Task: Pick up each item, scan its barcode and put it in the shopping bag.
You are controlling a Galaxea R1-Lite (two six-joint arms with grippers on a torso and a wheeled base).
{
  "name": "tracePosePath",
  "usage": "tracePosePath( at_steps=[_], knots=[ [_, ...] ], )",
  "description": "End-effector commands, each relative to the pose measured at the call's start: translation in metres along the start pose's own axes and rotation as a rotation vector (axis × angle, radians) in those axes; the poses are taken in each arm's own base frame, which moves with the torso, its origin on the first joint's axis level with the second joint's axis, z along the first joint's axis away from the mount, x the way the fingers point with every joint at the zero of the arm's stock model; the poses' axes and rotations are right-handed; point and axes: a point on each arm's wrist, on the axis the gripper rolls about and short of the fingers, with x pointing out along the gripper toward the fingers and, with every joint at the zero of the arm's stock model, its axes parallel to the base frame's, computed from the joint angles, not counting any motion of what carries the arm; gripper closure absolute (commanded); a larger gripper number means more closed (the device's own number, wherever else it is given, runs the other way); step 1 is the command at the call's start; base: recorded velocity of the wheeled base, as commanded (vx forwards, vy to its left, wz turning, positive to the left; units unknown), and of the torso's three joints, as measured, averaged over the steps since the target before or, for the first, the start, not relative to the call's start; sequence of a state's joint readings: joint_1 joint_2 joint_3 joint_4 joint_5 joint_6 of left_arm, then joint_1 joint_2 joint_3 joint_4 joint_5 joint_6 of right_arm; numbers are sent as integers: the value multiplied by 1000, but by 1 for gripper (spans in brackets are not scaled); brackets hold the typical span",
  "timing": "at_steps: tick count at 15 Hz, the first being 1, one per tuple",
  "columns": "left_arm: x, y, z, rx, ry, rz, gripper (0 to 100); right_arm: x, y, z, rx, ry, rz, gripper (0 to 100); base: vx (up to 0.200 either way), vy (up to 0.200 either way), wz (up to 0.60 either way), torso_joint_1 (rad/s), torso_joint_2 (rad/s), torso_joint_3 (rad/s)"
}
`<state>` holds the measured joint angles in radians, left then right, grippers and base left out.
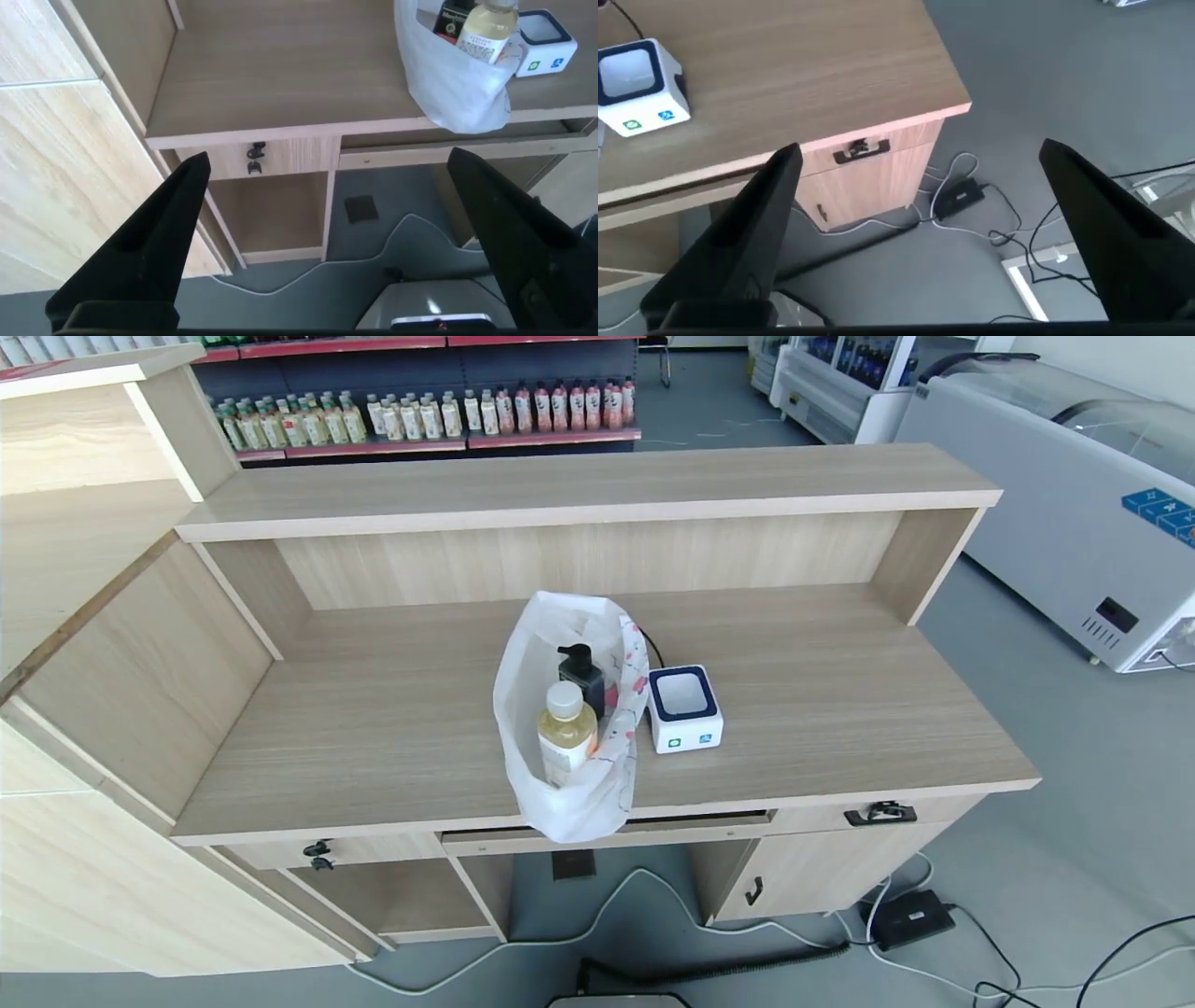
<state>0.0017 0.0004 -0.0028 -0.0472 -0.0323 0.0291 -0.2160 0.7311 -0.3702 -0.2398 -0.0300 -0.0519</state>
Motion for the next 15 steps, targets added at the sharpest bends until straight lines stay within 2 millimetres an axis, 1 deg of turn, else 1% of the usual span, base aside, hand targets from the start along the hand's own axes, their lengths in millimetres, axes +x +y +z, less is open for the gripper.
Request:
tracePosePath(
  at_steps=[1, 3, 5, 7, 9, 11, 13, 15],
  knots=[
    [0, 0, 0, 0, -1, 0, 0, -43, 3, -61, -7, -74, 61, 0, 0, 0, 0, 0, 0, 0],
    [0, 0, 0, 0, -1, 0, 0, -59, 3, -103, -7, -128, 64, 0, 0, 0, 0, 0, 0, 0],
    [0, 0, 0, 0, -1, 0, 0, -67, 1, -119, -11, -106, 107, 0, 0, 0, 0, 0, 0, 0],
    [0, 0, 0, 0, -1, 0, 0, -72, -1, -123, 0, -134, 93, 0, 0, 0, 0, 0, 0, 0],
    [0, 0, 1, 0, -3, 0, 0, -76, -3, -125, 12, -191, 117, 0, 0, 0, 0, 0, 0, 0],
    [0, 0, 0, 0, -1, 0, 0, -76, -3, -125, 23, -188, 115, 0, 0, 0, 0, 0, 0, 0],
    [0, 0, 0, 0, -1, 0, 0, -75, -3, -127, 106, -163, 127, 0, 0, 0, 0, 0, 0, 0],
    [0, 0, 0, 0, -1, 0, 0, -75, -3, -128, 109, -162, 124, 0, 0, 0, 0, 0, 0, 0]
  ],
)
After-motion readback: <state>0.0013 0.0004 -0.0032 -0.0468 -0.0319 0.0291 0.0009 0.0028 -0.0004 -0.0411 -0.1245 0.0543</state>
